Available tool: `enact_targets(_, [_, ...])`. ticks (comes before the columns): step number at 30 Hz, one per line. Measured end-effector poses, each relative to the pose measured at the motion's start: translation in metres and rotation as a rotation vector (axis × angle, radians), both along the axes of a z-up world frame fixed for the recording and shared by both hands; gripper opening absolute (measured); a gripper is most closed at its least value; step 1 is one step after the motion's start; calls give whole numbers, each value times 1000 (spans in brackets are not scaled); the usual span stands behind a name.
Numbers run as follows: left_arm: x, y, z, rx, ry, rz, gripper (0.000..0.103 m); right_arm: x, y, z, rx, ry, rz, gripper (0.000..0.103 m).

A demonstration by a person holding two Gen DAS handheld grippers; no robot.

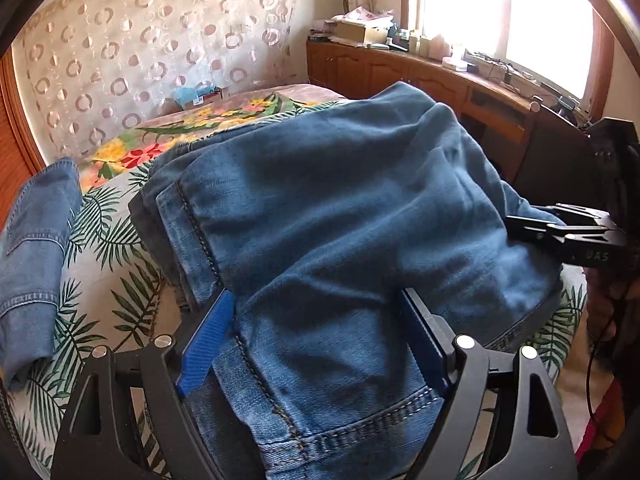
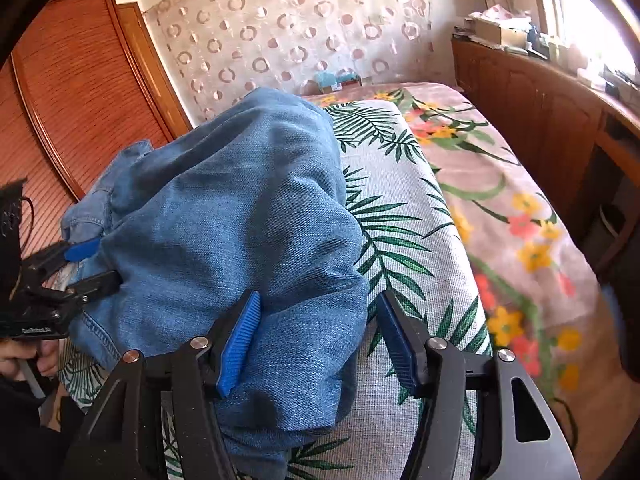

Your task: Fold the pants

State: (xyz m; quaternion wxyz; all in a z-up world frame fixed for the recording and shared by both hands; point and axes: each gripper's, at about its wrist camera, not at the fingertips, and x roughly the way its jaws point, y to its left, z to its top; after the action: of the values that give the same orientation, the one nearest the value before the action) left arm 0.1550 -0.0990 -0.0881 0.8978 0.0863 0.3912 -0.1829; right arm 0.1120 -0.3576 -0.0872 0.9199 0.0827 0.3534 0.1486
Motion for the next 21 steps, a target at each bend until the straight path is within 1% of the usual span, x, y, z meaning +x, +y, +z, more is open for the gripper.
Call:
enact_targets(1, [0, 1, 0, -6, 4, -1, 84, -2, 1, 0, 35, 7, 21, 36])
enact_targets(2, [0, 2, 0, -10, 4, -2, 84, -3, 1, 0, 53, 7, 19, 30])
enact_targets(5, [-2, 5, 3, -19, 3, 5, 84, -2, 0, 3, 51, -9, 15, 19])
enact_targets(9, [-8, 25, 19, -60, -17, 32, 84, -7, 1, 22, 63, -75, 5, 16])
enact_targets(12, [-15, 43, 30, -81, -43, 54, 84, -9, 10, 48, 67, -144, 22, 15])
enact_targets(17, [-30, 88, 49, -91, -91, 115, 84, -7, 48, 87, 59, -235, 94, 14])
enact_targets(20, [-39, 114, 53, -88, -109, 156, 84, -4, 84, 100, 44, -267, 168, 14])
enact_targets(21, [-39, 118, 54, -87, -112, 167, 84, -3, 95, 100, 39, -273, 192, 14])
